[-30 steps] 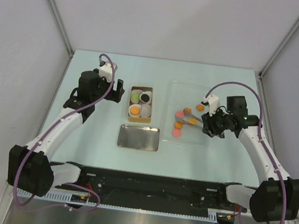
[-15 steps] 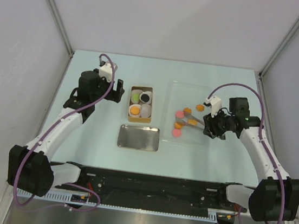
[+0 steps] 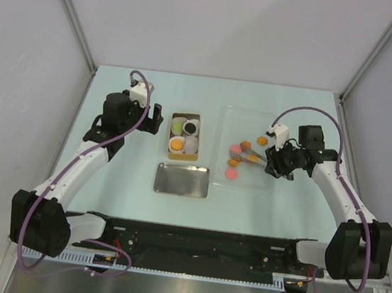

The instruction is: Pack the cookies

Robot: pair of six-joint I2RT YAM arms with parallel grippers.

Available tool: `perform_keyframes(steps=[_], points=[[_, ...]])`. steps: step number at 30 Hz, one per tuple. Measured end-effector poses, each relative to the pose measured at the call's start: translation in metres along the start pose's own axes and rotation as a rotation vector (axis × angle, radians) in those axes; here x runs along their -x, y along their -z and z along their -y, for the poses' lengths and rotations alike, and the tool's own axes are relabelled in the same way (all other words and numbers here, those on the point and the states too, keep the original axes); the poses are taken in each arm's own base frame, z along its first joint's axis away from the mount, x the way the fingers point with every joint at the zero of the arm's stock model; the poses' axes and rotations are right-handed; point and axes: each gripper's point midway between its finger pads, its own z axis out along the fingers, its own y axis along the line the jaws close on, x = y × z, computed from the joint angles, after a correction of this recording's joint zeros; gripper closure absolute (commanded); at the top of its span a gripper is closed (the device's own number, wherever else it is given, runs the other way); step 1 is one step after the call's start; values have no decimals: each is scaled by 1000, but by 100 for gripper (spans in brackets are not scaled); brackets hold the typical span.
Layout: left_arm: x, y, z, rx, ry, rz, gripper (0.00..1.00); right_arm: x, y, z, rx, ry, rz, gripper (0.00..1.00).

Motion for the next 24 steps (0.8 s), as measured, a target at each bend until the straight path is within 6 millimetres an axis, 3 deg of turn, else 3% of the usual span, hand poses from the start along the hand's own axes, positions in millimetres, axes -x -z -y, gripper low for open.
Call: perform_keyframes(steps=[24], points=[[-4, -1, 0, -1, 0, -9, 14, 2, -22, 13, -17, -6, -5, 52]])
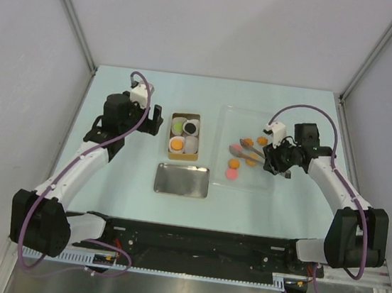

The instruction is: Pack the cookies

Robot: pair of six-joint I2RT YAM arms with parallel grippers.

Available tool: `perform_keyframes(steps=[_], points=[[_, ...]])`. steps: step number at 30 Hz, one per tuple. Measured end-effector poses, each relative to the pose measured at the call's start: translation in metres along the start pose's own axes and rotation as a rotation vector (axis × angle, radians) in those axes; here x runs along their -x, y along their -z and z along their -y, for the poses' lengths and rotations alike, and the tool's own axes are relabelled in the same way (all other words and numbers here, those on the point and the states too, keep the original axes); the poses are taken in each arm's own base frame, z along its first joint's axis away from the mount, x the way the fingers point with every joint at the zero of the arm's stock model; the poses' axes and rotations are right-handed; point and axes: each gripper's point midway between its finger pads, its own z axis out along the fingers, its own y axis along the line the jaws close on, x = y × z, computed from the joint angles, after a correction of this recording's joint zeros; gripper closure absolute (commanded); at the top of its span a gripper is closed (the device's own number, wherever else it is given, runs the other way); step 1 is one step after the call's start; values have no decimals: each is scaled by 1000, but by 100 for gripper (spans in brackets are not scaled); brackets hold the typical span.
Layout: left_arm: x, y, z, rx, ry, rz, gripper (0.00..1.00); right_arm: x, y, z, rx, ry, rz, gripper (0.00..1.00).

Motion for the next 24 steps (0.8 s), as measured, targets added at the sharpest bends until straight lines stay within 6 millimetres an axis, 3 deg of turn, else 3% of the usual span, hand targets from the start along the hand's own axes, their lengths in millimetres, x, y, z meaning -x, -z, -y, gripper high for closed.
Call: perform_keyframes(steps=[13, 24], points=[[-2, 0, 0, 0, -6, -4, 13, 4, -7, -5, -4, 30, -7, 62], [-2, 0, 0, 0, -6, -4, 13, 4, -7, -5, -5, 29, -9, 76]])
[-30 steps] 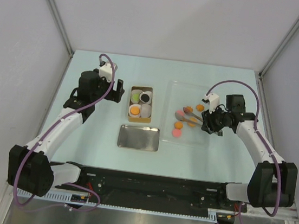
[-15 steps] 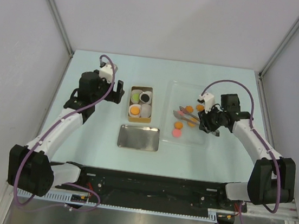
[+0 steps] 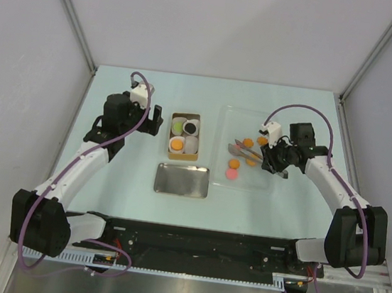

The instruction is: Pack the cookies

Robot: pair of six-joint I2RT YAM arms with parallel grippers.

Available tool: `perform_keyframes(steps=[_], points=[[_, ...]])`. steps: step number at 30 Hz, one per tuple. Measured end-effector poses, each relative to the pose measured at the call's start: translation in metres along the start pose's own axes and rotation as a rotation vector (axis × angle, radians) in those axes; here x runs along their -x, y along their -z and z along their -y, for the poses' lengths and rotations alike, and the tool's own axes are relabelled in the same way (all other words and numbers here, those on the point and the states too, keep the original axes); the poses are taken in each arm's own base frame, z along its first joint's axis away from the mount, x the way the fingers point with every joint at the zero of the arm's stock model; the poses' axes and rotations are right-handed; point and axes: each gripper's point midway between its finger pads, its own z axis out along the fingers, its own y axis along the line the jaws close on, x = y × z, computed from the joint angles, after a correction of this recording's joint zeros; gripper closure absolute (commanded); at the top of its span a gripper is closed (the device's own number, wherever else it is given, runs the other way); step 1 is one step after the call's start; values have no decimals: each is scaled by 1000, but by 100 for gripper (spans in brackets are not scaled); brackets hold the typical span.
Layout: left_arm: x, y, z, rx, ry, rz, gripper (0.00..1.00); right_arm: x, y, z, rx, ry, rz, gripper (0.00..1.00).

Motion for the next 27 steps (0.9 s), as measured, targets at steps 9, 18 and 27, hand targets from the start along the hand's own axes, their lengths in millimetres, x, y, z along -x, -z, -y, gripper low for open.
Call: perform_keyframes(steps=[9, 18, 27], points=[[0, 0, 0, 0, 0, 0, 13, 7, 4, -1, -1, -10, 10, 80], [0, 0, 0, 0, 0, 0, 14, 48, 23, -3, -26, 39, 101, 80], [0, 0, 0, 0, 0, 0, 13, 97, 27, -37, 16, 139, 173, 80]])
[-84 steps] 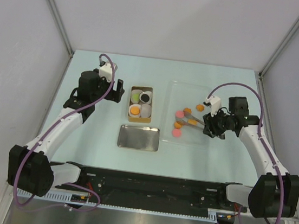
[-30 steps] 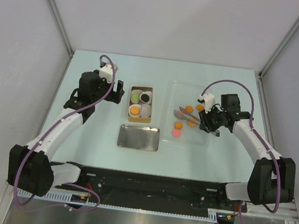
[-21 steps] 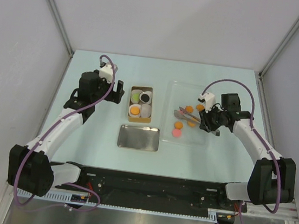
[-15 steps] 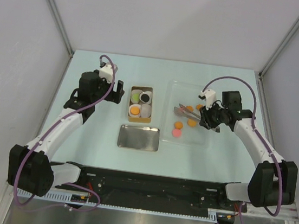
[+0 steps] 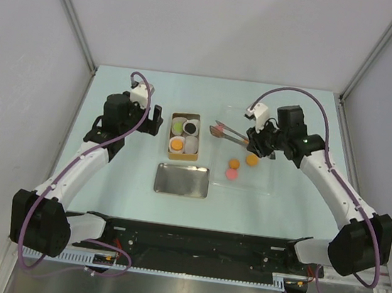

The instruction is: Pack the cookies

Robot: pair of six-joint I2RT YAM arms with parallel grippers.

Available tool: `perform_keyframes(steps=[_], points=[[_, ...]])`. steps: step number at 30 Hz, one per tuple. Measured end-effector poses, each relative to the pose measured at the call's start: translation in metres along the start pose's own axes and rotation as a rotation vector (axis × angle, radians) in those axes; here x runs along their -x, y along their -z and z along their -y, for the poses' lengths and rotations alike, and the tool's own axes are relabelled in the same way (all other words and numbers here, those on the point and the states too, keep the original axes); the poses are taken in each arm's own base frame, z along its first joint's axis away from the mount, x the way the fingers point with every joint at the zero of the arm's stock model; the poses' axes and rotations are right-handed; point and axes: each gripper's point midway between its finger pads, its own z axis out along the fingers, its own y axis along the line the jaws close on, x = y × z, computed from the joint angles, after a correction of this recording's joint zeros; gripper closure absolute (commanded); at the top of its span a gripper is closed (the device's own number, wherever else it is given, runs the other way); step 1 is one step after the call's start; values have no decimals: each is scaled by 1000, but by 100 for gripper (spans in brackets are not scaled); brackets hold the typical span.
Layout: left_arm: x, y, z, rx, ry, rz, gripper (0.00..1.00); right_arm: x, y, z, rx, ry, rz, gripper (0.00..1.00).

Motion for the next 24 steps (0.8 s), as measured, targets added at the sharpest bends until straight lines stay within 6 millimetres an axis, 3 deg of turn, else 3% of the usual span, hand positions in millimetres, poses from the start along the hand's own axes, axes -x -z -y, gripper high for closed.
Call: perform_keyframes(steps=[8, 14, 24], points=[[0, 0, 0, 0, 0, 0, 14, 34, -24, -31, 66, 75, 25, 80], [0, 0, 0, 1, 0, 0, 13, 28, -44, -50, 109, 92, -17, 80], [0, 0, 0, 0, 0, 0, 13, 23, -54, -56, 127, 94, -40, 80]])
